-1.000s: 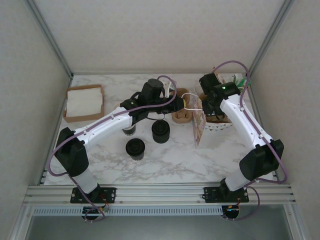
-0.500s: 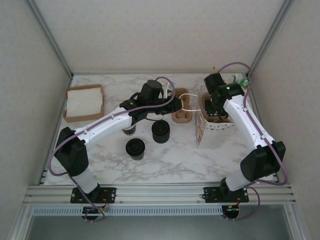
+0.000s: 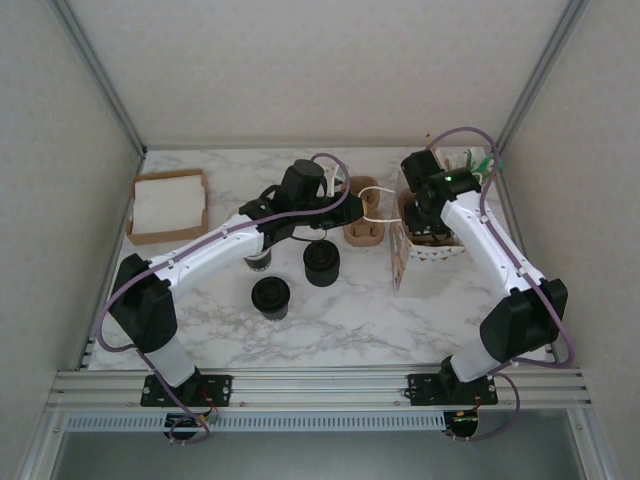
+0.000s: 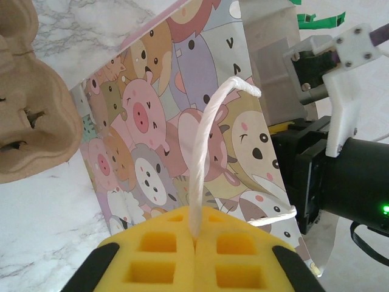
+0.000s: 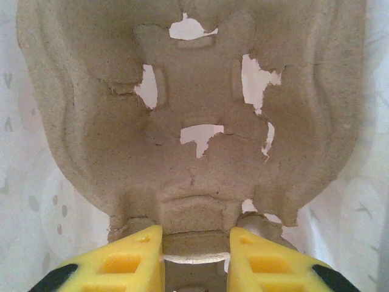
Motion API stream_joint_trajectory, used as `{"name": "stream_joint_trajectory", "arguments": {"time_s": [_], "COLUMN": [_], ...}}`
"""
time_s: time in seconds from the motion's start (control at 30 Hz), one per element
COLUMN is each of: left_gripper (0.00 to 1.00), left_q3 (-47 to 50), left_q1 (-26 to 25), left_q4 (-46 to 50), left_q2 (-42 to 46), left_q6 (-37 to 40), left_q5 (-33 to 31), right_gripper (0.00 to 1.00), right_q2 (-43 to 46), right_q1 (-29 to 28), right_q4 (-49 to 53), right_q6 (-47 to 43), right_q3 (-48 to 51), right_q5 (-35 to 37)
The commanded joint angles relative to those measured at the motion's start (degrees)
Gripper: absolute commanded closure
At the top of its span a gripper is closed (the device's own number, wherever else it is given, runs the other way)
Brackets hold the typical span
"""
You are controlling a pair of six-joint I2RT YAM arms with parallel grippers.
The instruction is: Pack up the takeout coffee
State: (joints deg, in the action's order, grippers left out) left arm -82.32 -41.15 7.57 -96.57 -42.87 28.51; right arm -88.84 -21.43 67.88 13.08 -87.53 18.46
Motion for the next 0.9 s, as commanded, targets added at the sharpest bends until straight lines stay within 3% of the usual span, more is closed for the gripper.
{"name": "stream_joint_trajectory", "arguments": {"time_s": [0.0,0.27,0.87], "left_gripper": [1.00,1.00,1.00], "left_q3": [0.08,0.06,0.44], "left_q1": [0.36,0.37,0.28], "left_q4": [-1.09,-0.89,-1.42], "left_q2": [0.95,1.02,1.12], "left_q6": [-0.54,-0.38,-0.69], "left_q5": [-0.21,-0.21,0.05], "right_gripper": [0.74,0.74,0.74], "right_q2": [-1.40,-3.79,-2.48], "right_q1": [-0.46,-0.53,2.75], "right_q4": [-0.78,-2.02,-6.96], "right_q6": [0.81,1.59,0.72], "right_q3": [1.29,2.59,10.08], "right_q5": [2.11,2.13,-6.21]}}
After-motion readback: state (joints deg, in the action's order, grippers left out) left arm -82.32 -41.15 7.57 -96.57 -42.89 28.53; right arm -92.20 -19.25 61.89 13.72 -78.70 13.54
